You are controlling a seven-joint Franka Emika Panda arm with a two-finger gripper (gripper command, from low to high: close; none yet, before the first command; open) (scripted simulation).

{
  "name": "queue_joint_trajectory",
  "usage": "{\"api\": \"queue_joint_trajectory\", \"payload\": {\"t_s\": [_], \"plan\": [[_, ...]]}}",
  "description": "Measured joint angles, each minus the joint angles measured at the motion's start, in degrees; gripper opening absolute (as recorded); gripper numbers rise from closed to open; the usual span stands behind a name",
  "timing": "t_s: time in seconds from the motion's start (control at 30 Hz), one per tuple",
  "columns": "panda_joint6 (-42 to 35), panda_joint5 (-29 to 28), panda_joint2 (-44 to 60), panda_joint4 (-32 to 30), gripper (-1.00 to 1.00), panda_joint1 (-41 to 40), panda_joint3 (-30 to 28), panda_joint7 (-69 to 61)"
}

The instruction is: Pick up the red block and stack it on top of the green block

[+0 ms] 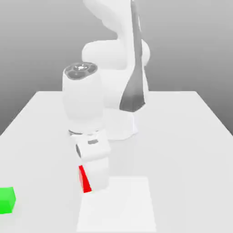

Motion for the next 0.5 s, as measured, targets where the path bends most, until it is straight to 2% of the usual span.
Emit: {"api": "queue_joint_trajectory", "payload": {"t_s": [0.23,0.37,0.4,0.5], "plan": [[-6.51,5.92,6.82,11.16,-1.00,-8.48,-8.90,13.64],[-2.81,14.50,15.36,14.39,-1.00,-14.18,-5.62,11.34],[-1.75,15.94,16.79,14.63,1.00,-15.18,-4.48,10.44],[-1.75,15.94,16.79,14.63,1.00,-15.18,-4.48,10.44]]}}
